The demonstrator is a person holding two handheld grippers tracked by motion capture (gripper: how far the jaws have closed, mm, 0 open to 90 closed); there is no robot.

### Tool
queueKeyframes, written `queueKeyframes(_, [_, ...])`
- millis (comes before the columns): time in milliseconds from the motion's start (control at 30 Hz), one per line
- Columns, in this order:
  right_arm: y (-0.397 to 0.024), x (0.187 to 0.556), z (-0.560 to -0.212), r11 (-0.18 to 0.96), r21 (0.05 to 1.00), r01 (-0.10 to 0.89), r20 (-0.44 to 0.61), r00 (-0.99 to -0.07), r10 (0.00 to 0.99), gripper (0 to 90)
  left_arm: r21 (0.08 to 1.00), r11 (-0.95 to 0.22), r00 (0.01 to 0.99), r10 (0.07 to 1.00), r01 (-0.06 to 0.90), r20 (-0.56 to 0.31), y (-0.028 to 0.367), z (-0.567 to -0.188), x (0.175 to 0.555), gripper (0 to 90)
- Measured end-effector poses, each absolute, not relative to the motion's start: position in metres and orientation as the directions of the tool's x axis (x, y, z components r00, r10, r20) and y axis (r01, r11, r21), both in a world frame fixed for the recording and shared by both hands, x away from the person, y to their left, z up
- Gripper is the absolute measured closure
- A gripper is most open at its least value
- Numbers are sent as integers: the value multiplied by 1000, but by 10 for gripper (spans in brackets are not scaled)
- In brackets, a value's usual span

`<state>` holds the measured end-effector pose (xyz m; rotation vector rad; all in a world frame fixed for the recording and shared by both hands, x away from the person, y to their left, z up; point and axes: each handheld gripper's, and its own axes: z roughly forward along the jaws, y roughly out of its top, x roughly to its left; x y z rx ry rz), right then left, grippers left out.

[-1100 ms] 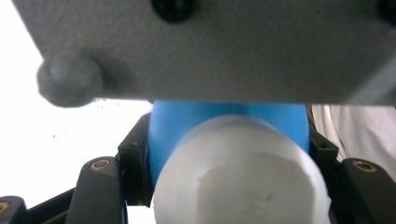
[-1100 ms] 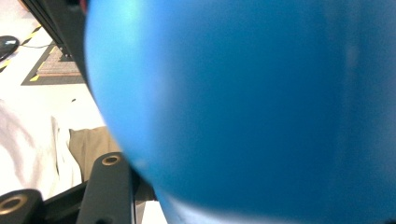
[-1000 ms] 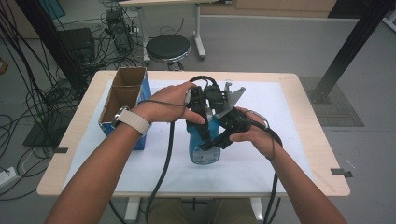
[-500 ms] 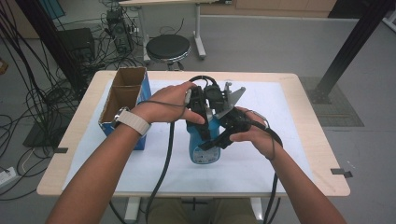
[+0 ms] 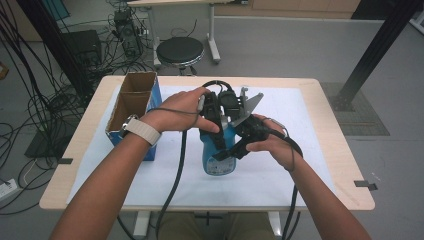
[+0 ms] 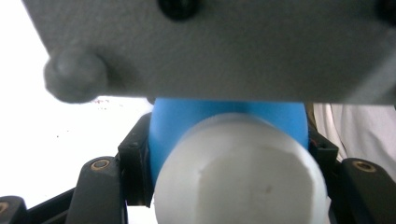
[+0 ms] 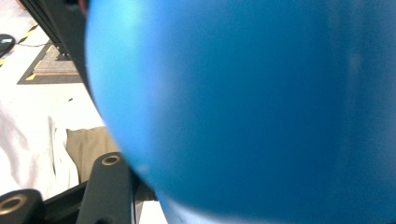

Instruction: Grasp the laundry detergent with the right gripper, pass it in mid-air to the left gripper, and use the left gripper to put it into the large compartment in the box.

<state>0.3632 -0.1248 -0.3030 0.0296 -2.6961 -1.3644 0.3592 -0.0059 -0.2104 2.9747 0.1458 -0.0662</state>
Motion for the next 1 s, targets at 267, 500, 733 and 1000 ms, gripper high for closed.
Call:
queueKeyframes(267, [-124, 364, -303, 591, 806, 29, 92, -993, -77, 426, 161, -982, 994, 96, 103, -50, -5, -210, 359, 374])
queueKeyframes(500, [-124, 364, -302, 590, 807, 25, 89, -993, -80, 426, 159, -982, 994, 98, 105, -52, -5, -210, 359, 375])
queueKeyframes(733, [-124, 364, -303, 589, 808, 19, 84, -993, -84, 425, 159, -982, 994, 97, 104, -51, -6, -209, 359, 375])
queueKeyframes(1000, [-125, 363, -301, 579, 815, 15, 81, -993, -87, 425, 151, -984, 995, 92, 98, -41, -8, -205, 356, 376])
